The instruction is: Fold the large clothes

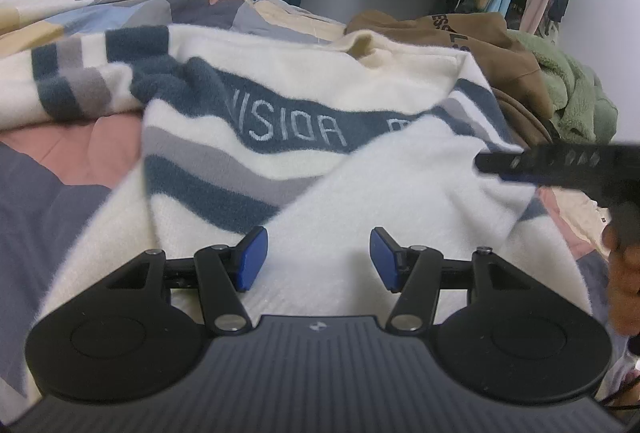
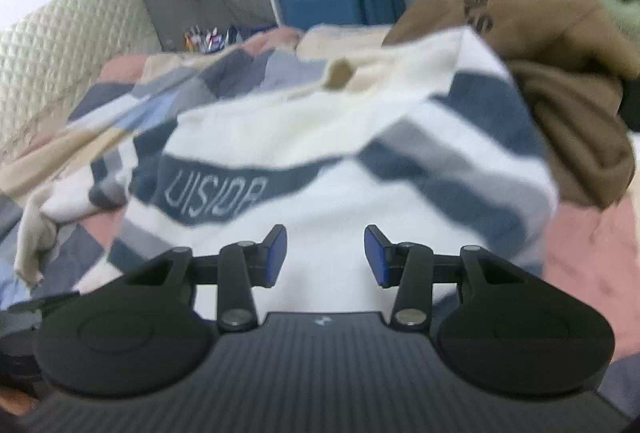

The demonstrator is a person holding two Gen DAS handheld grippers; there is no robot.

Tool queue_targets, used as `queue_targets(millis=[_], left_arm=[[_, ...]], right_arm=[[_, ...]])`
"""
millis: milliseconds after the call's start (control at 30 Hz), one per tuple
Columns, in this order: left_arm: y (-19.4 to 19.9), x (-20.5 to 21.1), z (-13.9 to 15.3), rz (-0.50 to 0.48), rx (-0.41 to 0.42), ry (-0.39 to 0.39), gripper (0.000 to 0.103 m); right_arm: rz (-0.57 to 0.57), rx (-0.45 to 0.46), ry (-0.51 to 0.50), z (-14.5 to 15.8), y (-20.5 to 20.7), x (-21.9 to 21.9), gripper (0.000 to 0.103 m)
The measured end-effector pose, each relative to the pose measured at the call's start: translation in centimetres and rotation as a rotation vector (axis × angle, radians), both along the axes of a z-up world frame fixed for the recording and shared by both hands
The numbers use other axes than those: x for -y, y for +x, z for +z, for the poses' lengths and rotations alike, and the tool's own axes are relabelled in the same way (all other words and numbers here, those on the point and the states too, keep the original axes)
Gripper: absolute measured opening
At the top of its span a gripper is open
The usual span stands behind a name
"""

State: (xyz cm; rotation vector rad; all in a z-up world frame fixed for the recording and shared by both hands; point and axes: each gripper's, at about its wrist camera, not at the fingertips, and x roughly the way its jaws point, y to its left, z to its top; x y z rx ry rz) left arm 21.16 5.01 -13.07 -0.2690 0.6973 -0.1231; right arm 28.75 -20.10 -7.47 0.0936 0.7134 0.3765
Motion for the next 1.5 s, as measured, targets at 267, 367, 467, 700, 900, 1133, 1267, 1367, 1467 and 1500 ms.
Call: queue_targets(millis=[267,367,467,700,900,1133,1267,1367,1467,1500], left_arm=[[-0.4,-0.5,0.8,0.014,0.000,-0.022,0.062],[-1.1,-0.6,1.1,0.024,0.015,-0.006,0.062],[-2.2,-1.0,1.7,0.044,0.030,-0.010,0.062],[-4.9,-3.1,4.3,0.173,0.146,0.073,0.062],[-5.6,-6.0,5.5,0.394,0.177,0.131,0.069],[-5.3,-8.9,4.4,0.659,0.149,0.206,0.081],[-5.1,-10.4,3.9,0.806,0.164,0.267,0.081],[-5.2,-11.6,3.6,0.914,0.165,0.329,0.081],[-4.8,-13.1,2.7,1.006,0.131,0.364,0.081],[-4.8,-13.6,2.3,1.036,0.118,0.376,0.081]], right_arm=[[0.020,-0.094,-0.051,-4.5,-0.8,-1.8,0.046],[-0.016,-0.107,-0.024,-4.3,-1.3,-1.6,0.046],[-0.035,-0.109,-0.026,-3.5,-2.1,-1.5,0.045],[-0.034,-0.059,-0.037,-1.8,-5.4,-1.7,0.046],[0.020,-0.016,-0.060,-1.2,-6.2,-2.5,0.046],[0.023,-0.031,-0.019,-1.2,-5.6,-2.2,0.083],[-0.015,-0.052,0.001,-1.5,-5.2,-1.7,0.086],[0.000,-0.076,0.014,-1.9,-5.0,-1.7,0.086],[0.023,-0.086,0.010,-2.2,-5.0,-2.3,0.086],[0.030,-0.086,0.006,-2.3,-5.1,-2.4,0.086]])
